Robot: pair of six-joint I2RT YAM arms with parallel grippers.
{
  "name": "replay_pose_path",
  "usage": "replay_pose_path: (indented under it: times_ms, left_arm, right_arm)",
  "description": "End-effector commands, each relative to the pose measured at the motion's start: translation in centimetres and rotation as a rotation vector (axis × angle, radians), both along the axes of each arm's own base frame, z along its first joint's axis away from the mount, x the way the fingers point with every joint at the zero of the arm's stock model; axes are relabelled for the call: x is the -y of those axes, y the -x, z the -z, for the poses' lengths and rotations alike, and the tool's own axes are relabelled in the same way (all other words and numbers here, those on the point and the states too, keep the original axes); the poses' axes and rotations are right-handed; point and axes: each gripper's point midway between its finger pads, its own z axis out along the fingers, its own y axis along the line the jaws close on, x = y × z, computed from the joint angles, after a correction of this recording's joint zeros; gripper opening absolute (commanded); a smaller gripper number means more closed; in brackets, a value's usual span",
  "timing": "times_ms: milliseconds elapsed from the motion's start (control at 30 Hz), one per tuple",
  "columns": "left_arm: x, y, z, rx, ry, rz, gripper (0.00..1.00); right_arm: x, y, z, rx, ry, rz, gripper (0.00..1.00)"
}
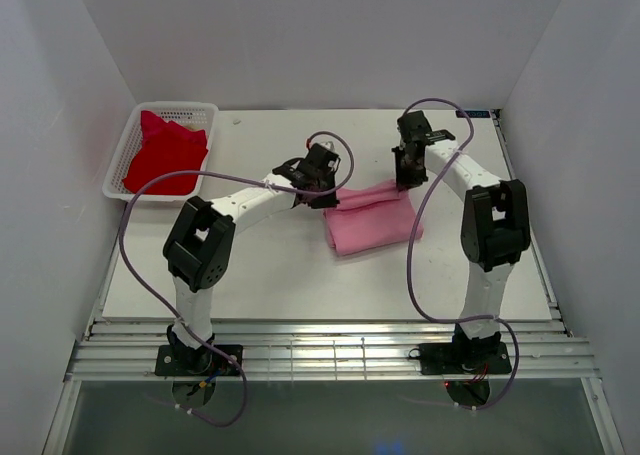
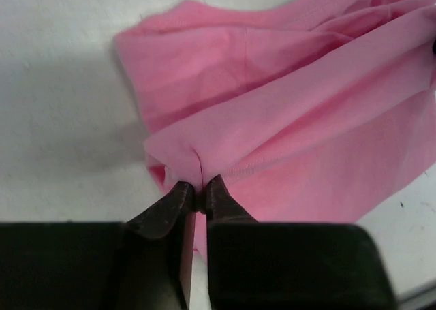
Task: Fold and stack the t-shirts
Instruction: Fold the long partially folded tshirt into a neat square
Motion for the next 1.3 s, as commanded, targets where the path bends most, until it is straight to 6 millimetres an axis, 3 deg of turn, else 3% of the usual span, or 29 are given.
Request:
replay_pose_path:
  times_ms: [0,33,133,167,200,233,267,300,333,400,433,500,567,667,767,800,833,867,967,1133,1267]
  left_arm:
    - [-2.1,-4.7,-2.9,0.128,-0.068,-0.102,0.27]
    - [-2.1,-5.7,-4.4,0.162,-0.071,-0.125,0.58]
    - [-3.3,-6.9,-7.5,0.244,-0.085,-0.205,0.93]
    - [-3.5,-7.1,-8.5,0.266,-0.078,-0.218,0.94]
    - [-3.6,-7.1,-9.1,0.276,-0.073,-0.224,0.95]
    - [-3.8,-7.0,-10.0,0.289,-0.062,-0.232,0.95]
    - [-3.8,-6.7,-10.0,0.286,-0.055,-0.231,0.95]
    - [-3.6,-6.5,-10.2,0.284,-0.032,-0.236,0.95]
    - [-3.1,-6.0,-10.2,0.273,-0.010,-0.216,0.95]
    - [-2.4,-5.3,-9.5,0.256,0.001,-0.193,0.94]
    - [-1.7,-4.7,-9.0,0.241,0.005,-0.175,0.93]
    - [-1.3,-3.9,-7.3,0.198,0.000,-0.161,0.91]
    - [0.0,-2.8,-6.4,0.151,0.036,-0.127,0.91]
    - [2.3,-1.7,-5.6,0.116,0.067,-0.039,0.92]
    - [4.8,-1.3,-5.4,0.114,0.092,0.038,0.93]
    - [5.4,-1.4,-4.5,0.101,0.088,0.052,0.93]
    - [6.0,-1.7,-4.9,0.108,0.098,0.060,0.93]
    - [6.3,-1.9,-4.6,0.104,0.101,0.064,0.93]
    - [6.8,-2.4,-3.0,0.081,0.080,0.063,0.93]
    - [5.5,-2.9,0.2,0.039,-0.018,0.025,0.94]
    - [4.5,-3.0,1.7,0.008,-0.046,0.003,0.94]
  right_arm:
    - [1.9,-7.4,-4.0,0.203,0.031,0.058,0.29]
    - [2.0,-8.2,-4.9,0.232,0.038,0.070,0.33]
    - [2.2,-9.6,-8.6,0.334,0.041,0.068,0.44]
    - [1.9,-9.6,-9.4,0.356,0.024,0.056,0.49]
    - [1.8,-9.5,-11.6,0.414,0.008,0.049,0.50]
    - [1.8,-8.7,-10.8,0.404,0.002,0.039,0.53]
    - [1.3,-8.2,-11.1,0.415,-0.030,0.011,0.65]
    - [1.1,-7.7,-12.8,0.467,-0.054,0.000,0.66]
    - [1.1,-6.5,-10.8,0.426,-0.056,-0.013,0.67]
    - [0.7,-5.3,-10.4,0.415,-0.088,-0.032,0.67]
    - [0.7,-4.3,-8.8,0.371,-0.092,-0.039,0.65]
    - [-0.1,-2.9,-7.7,0.327,-0.136,-0.064,0.54]
    - [-0.3,-1.5,-5.9,0.276,-0.159,-0.066,0.53]
    - [-0.3,0.1,-3.5,0.211,-0.165,-0.071,0.67]
    - [-0.4,0.8,-2.0,0.165,-0.184,-0.094,0.73]
    - [-0.2,0.8,-1.9,0.160,-0.194,-0.095,0.75]
    - [-0.1,0.7,-1.7,0.155,-0.198,-0.092,0.77]
    - [-0.1,0.7,-1.5,0.150,-0.207,-0.097,0.84]
    - [0.4,0.4,-1.1,0.137,-0.236,-0.090,0.92]
    - [1.9,-0.1,0.9,0.096,-0.271,-0.069,0.93]
    - [1.5,0.3,3.1,0.040,-0.322,-0.096,0.94]
